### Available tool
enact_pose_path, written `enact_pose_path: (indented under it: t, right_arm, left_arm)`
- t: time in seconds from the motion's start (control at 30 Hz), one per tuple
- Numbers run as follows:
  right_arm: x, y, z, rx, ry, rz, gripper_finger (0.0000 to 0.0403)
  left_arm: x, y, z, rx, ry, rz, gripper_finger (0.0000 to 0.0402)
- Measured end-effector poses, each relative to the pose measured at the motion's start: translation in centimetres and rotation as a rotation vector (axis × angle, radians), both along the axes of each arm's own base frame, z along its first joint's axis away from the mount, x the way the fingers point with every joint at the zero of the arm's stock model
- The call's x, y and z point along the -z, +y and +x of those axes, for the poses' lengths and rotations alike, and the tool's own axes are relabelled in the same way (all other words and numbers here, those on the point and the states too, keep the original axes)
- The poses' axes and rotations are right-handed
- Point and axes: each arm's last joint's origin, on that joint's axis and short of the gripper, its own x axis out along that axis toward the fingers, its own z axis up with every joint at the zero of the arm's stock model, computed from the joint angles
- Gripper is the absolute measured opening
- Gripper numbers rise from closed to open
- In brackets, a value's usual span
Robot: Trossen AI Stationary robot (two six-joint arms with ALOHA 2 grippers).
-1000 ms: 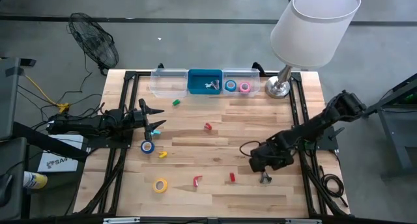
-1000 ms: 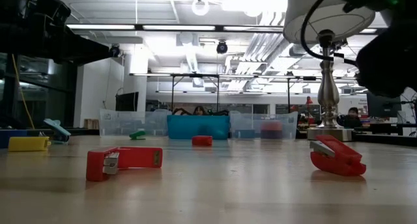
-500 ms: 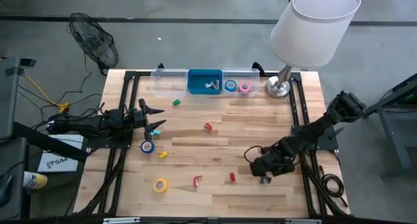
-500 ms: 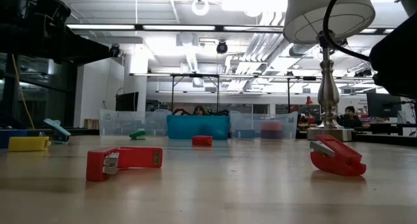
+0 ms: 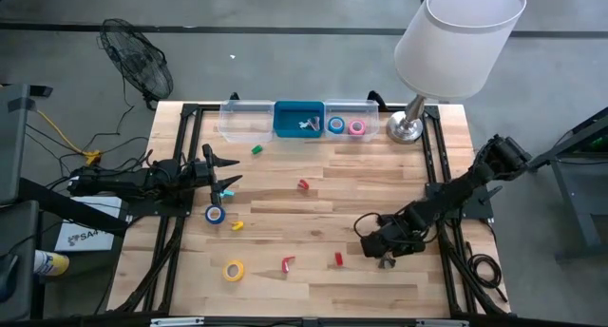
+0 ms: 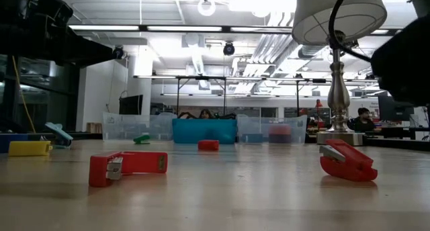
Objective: Pick and place Stapler, Stapler remover, tape
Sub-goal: Put the black staple remover into the blue bin
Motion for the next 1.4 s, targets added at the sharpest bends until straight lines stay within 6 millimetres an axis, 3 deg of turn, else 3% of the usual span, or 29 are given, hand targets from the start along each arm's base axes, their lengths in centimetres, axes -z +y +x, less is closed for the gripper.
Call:
enact_pose_path:
  t: [0.23,0.6,1.23,1.4]
  right_arm:
    - [1.6,0.7,0.9,-0.033,0.017,0.045,0.0281]
    - [1.5,1.9,0.2,-0.043,0.096,0.099,0.0281]
    - [1.6,2.0,0.0,-0.022,0.091,0.056,0.0244]
    - [1.6,2.0,0.0,-0.037,0.085,0.054,0.0216]
  left_arm:
    - [0.0,0.0,0.0,0.0,0.0,0.0,0.0205]
    - [0.0,0.0,0.0,0.0,0.0,0.0,0.0205]
    - [0.0,0.0,0.0,0.0,0.0,0.0,0.0205]
    - [0.0,0.0,0.0,0.0,0.0,0.0,0.0205]
